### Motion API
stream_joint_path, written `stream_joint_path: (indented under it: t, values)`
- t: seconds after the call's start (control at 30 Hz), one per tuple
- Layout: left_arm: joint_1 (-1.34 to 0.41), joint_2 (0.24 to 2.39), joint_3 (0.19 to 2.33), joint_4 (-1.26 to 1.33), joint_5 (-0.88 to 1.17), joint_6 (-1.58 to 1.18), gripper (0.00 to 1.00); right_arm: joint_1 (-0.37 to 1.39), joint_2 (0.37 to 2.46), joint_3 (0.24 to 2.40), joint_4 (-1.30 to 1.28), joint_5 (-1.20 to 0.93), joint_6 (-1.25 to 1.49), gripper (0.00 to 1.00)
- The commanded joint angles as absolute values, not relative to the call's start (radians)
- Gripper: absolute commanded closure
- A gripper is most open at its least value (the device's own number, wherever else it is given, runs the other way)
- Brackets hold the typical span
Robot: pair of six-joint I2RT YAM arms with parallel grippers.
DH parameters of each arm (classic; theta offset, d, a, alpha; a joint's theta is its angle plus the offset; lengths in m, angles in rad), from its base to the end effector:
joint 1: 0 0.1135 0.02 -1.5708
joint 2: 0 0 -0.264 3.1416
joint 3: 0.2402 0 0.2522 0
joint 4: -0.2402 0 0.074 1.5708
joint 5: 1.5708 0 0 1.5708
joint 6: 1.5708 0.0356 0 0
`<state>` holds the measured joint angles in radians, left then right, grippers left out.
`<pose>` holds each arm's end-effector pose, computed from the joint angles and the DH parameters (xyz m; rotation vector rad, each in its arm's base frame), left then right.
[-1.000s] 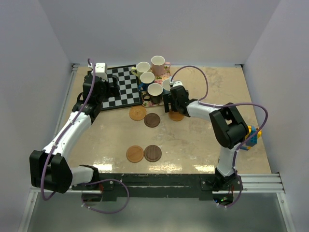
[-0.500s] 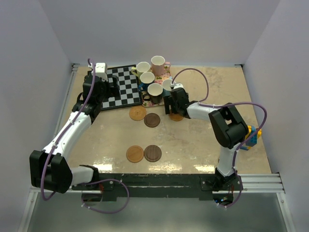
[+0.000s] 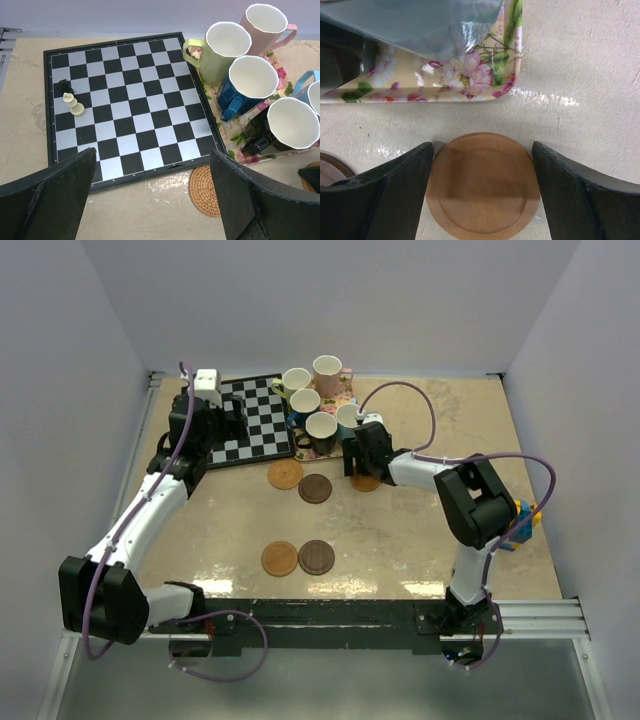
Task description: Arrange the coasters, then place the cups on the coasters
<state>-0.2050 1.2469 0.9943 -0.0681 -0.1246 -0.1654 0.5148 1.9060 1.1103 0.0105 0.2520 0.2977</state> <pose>0.2867 -0.0551 0.3262 -0.0476 1.8906 -0.1352 0.3507 0.1882 0.1531 -0.1305 2.3238 0.1101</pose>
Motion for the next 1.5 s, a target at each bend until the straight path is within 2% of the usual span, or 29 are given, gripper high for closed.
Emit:
stream_joint_path:
  t: [0.0, 0.3, 0.77, 1.47]
  values:
    - [-0.212, 1.213, 0.996, -0.020, -0.107, -0.179, 0.00, 0.511, 1.861, 1.091, -0.054, 0.233, 0.342, 0.17]
    - [-0.213, 1.195, 0.994, -0.018, -0.098, -0.187, 0.00, 0.531, 1.842, 1.054, -0.106, 0.261, 0.376, 0.19]
    - [-0.216, 1.175, 0.994, -0.015, -0.094, -0.195, 0.00, 0.675, 1.827, 1.000, -0.192, 0.376, 0.479, 0.19]
    - [-0.222, 1.166, 0.988, -0.017, -0.095, -0.198, 0.00, 0.853, 1.695, 0.848, -0.297, 0.354, 0.652, 0.20]
